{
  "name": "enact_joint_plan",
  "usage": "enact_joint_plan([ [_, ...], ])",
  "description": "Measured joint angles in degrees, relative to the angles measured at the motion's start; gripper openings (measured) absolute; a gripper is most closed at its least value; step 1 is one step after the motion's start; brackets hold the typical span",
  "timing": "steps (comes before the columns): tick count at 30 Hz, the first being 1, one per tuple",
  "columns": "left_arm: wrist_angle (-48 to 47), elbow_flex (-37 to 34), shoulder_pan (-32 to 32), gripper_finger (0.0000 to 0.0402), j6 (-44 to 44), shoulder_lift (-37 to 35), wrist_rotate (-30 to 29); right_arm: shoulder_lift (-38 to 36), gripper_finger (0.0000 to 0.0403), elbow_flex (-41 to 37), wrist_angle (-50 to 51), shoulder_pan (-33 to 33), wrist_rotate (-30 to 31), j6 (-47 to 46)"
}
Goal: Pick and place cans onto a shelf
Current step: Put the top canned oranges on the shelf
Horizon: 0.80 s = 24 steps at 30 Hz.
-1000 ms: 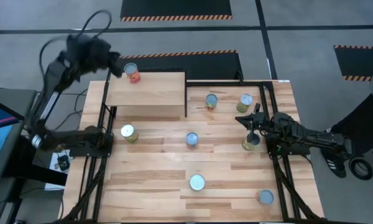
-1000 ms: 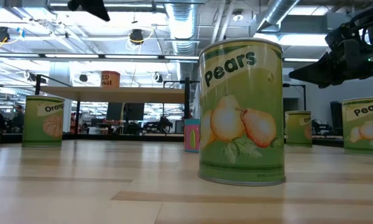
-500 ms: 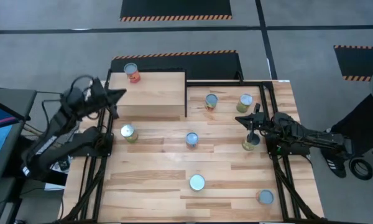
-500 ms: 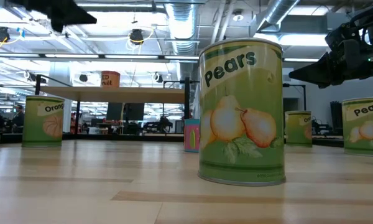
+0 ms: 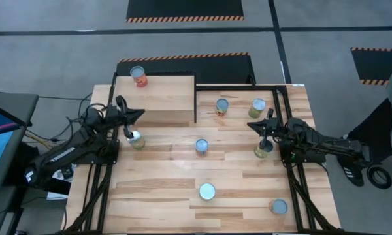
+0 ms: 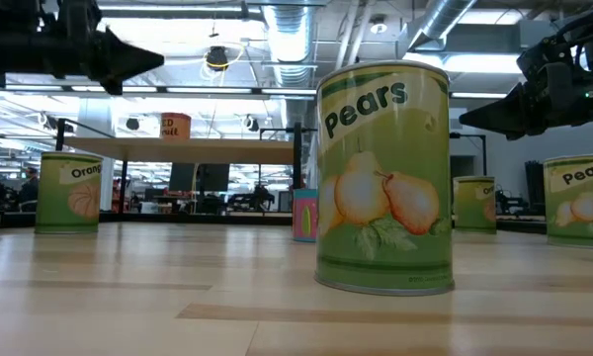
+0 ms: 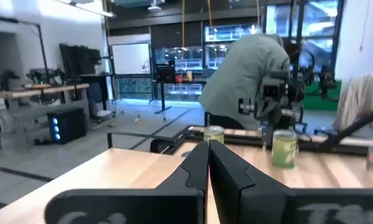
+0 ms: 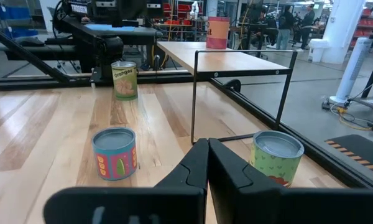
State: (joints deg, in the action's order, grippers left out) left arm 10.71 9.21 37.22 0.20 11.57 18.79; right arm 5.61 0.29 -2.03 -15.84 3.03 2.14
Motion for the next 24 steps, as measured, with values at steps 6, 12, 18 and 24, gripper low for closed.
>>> enact_joint_plan([
  [6, 0.07, -3.0, -0.14, 0.0002, 7.78, 0.02, -0.04, -0.01, 0.0033, 0.0, -0.04, -0.03, 0.0, 5.19],
  [12, 0.0, -4.95, -0.14, 0.0002, 10.02, 0.02, -0.04, -0.02, 0.0033, 0.01, -4.74, -0.06, 1.68, 5.83],
  [18, 6.68, -5.05, -0.11, 0.0002, 12.53, 0.02, -0.07, 0.0, 0.0033, 0.0, -16.25, 0.77, -0.13, 2.74],
  [24, 16.35, -5.05, -0.11, 0.0002, 12.51, 0.0, -0.11, 0.98, 0.0031, 4.0, -13.04, -0.44, 9.64, -3.87],
])
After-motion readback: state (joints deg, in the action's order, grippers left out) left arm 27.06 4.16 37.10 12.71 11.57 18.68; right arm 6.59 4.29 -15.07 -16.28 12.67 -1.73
